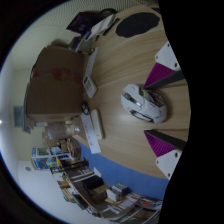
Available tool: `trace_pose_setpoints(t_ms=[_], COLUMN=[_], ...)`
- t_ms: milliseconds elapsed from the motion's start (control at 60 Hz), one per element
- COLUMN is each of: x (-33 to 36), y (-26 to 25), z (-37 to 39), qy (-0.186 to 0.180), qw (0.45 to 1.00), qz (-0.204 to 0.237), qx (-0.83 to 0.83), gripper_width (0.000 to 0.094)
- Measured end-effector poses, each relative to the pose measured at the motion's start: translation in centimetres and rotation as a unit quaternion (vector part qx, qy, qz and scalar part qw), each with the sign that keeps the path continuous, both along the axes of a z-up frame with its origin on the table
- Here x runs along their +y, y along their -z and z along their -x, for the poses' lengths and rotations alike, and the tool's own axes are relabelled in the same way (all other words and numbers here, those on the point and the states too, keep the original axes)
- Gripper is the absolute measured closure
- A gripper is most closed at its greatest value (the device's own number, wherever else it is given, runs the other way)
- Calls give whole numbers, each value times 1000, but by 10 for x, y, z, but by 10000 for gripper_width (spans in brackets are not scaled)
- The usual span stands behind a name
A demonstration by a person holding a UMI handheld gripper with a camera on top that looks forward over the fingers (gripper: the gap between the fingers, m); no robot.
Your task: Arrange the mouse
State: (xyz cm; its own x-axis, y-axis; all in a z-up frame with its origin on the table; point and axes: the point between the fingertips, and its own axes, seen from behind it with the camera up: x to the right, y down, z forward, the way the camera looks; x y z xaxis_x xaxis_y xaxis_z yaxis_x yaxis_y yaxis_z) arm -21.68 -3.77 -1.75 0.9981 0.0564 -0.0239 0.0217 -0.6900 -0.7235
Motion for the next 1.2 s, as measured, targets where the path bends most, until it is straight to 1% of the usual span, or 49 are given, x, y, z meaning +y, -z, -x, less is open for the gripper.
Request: trace_pose_setpoints(t_ms=[50, 167, 233, 333, 400, 467, 533, 567, 583, 600, 683, 717, 800, 833, 917, 950, 983, 1033, 1067, 1133, 1200], x=[10, 31, 37, 41, 43, 42, 40, 38, 38, 39, 37, 40, 49, 56, 72, 75, 78, 79, 77, 68, 53], y=[0, -1, -1, -1, -1, 0, 2, 2, 2, 2, -6, -21, -92, -125, -191, -208, -213, -208, -194, -150, -98], z=[0, 2, 3, 5, 6, 6, 6, 6, 6, 7, 5, 5, -3, -19, -86, -122, -156, -212, -249, -306, -341], qy=[11, 21, 18, 7, -2, -1, 0, -8, -12, -17, -52, -65, -86, -89, -72, -62, -54, -32, -12, 13, 28], qw=[1000, 1000, 1000, 1000, 999, 999, 1000, 1000, 1000, 1000, 998, 997, 994, 992, 985, 983, 983, 985, 988, 993, 997], qz=[1, -6, -12, -25, -33, -36, -18, -6, -1, 4, 21, 6, -60, -92, -157, -171, -174, -168, -153, -116, -65], qx=[-1, -1, -3, -3, -5, -13, -13, -12, -11, -11, -27, -26, 10, 16, 15, 13, 8, -7, -18, -22, -25], gripper_width=[100, 93, 103, 155, 393, 420, 468, 483, 518, 530, 550, 552, 553, 551, 553, 554, 555, 556, 557, 552, 555])
